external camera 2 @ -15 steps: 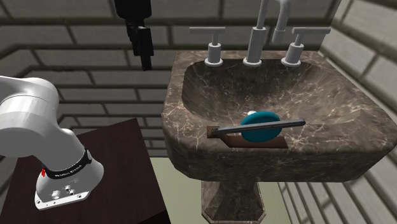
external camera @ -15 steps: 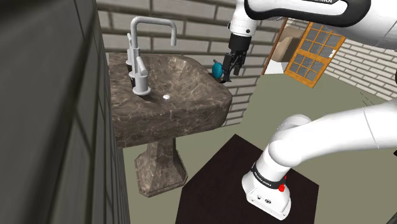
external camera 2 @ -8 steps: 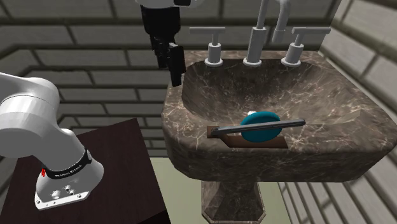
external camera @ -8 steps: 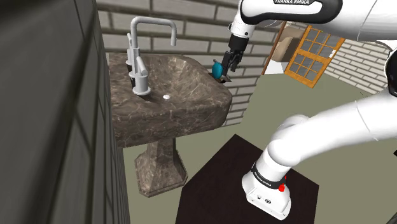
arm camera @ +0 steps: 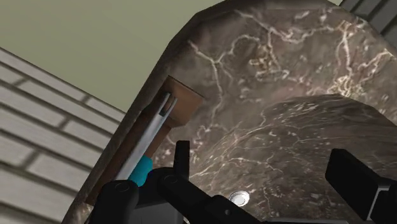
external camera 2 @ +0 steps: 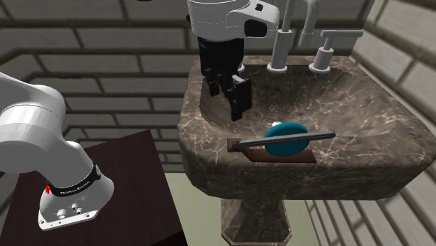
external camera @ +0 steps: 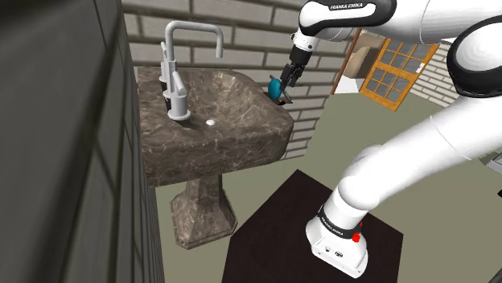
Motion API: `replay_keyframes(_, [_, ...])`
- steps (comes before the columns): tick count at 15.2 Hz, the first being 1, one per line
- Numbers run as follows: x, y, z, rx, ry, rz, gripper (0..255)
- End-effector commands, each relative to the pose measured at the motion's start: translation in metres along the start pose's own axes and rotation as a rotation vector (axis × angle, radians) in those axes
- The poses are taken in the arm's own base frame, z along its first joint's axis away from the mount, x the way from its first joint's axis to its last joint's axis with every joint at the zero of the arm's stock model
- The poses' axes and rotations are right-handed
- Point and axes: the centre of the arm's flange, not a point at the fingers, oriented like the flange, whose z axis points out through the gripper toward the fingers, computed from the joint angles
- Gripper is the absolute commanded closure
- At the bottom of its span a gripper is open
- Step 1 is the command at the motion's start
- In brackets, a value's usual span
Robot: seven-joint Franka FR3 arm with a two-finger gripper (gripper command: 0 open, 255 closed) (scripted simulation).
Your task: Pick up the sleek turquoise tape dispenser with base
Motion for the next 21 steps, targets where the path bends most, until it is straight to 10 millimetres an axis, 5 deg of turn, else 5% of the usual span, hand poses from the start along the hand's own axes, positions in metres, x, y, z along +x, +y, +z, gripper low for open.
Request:
replay_keyframes(1, [0.007, 0.024, 0.004, 0.004, 0.024, -0.005, 0])
replay_keyframes(7, [0.034, 0.093, 0.018, 0.021, 0.091, -0.016, 0])
replay_keyframes(16, [0.030, 0.095, 0.058, 0.021, 0.091, -0.016, 0])
replay_keyframes(17, [0.029, 0.095, 0.058, 0.021, 0.091, -0.016, 255])
replay_keyframes(21, [0.029, 0.095, 0.058, 0.021, 0.091, -0.016, 255])
